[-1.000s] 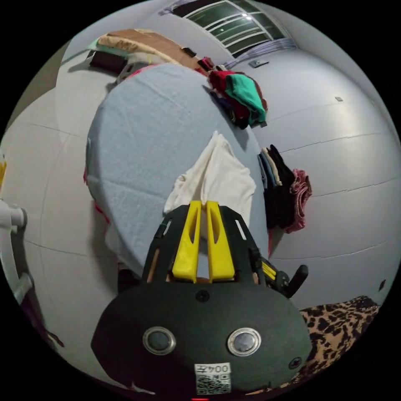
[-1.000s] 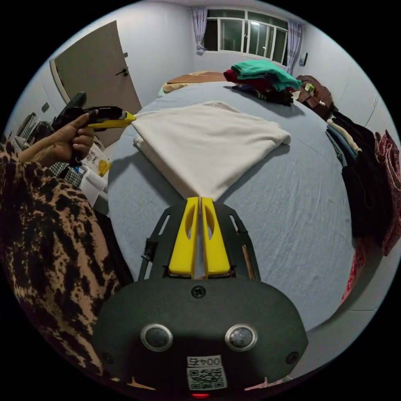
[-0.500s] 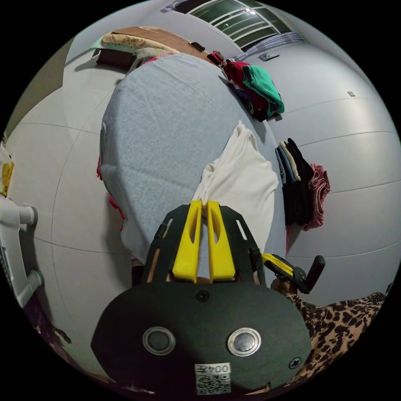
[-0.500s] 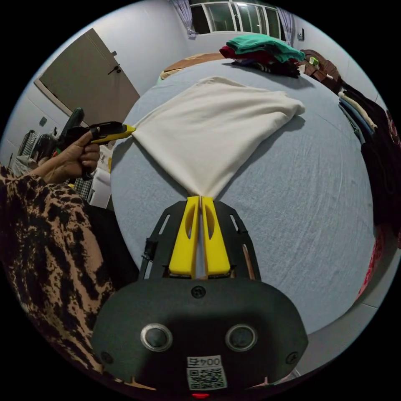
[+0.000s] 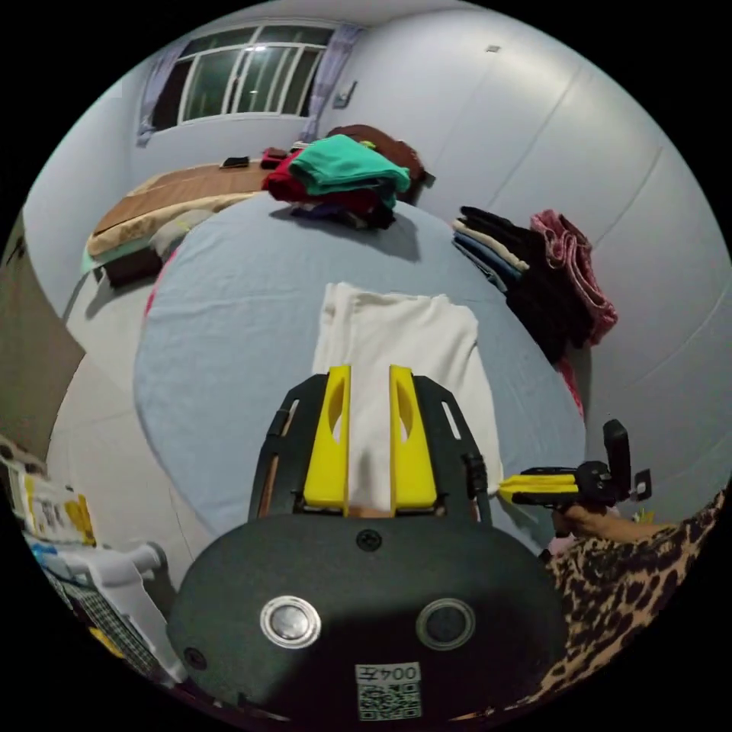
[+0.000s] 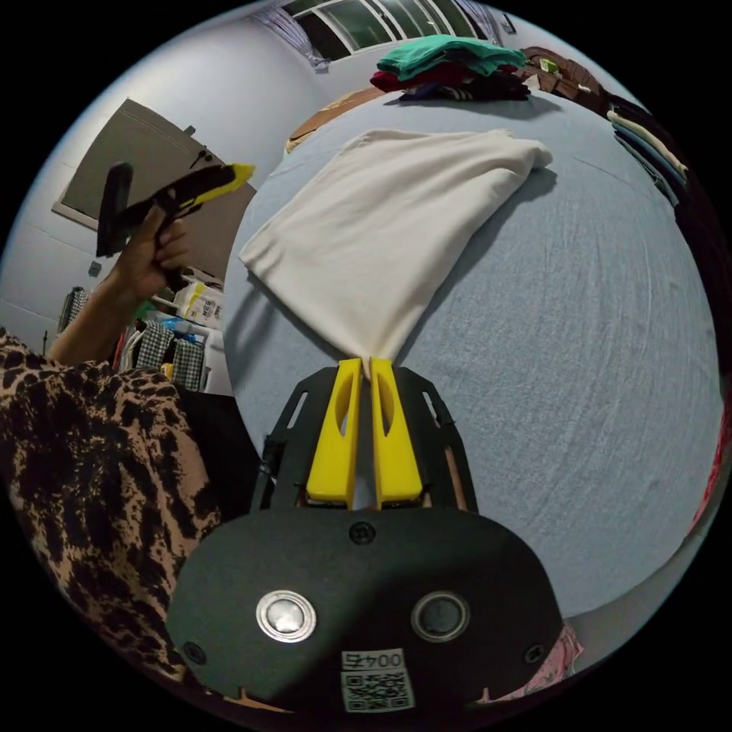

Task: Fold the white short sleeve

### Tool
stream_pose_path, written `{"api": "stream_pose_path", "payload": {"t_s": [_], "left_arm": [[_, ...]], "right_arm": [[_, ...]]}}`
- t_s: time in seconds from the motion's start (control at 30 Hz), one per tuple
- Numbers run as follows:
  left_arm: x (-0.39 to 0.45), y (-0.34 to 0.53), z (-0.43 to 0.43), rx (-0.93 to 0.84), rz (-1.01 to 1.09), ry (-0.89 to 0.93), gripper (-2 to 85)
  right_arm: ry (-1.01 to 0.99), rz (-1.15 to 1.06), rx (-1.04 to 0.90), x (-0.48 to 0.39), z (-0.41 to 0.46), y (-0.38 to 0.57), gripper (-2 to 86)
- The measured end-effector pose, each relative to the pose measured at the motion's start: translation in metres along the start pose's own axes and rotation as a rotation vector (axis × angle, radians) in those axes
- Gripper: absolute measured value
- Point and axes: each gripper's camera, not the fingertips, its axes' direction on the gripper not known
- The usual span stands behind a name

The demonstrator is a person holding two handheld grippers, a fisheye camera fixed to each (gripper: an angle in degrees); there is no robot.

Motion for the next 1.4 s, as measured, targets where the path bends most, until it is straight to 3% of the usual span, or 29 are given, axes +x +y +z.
{"api": "stream_pose_path", "payload": {"t_s": [0.17, 0.33, 0.6, 0.9, 1.07, 1.17, 1.27, 1.4], "left_arm": [[0.022, -0.006, 0.058, -0.130, 0.091, -0.102, 8.6], [0.038, 0.005, 0.065, -0.079, 0.143, -0.136, 8.2], [0.052, 0.007, 0.069, -0.059, 0.132, -0.110, 7.8], [0.068, 0.005, 0.073, -0.057, 0.137, -0.121, 7.6], [0.074, 0.003, 0.075, -0.057, 0.135, -0.124, 7.5], [0.076, 0.001, 0.076, -0.056, 0.132, -0.132, 7.4], [0.080, -0.001, 0.078, -0.057, 0.138, -0.145, 7.4], [0.081, -0.003, 0.079, -0.057, 0.135, -0.141, 7.4]], "right_arm": [[-0.040, 0.008, 0.001, 0.011, -0.010, -0.009, 5.4], [-0.118, 0.054, 0.045, 0.033, -0.040, -0.022, 10.4], [-0.396, 0.421, 0.231, 0.159, -0.088, -0.106, 12.2], [-0.394, 0.563, 0.164, 0.228, -0.085, -0.206, 12.7], [-0.436, 0.500, 0.116, 0.236, -0.081, -0.246, 8.8], [-0.218, 0.329, 0.142, 0.219, -0.103, -0.273, 1.9], [-0.030, 0.242, 0.058, 0.209, -0.088, -0.292, 0.7], [-0.199, 0.374, 0.111, 0.230, -0.086, -0.288, 2.8]]}}
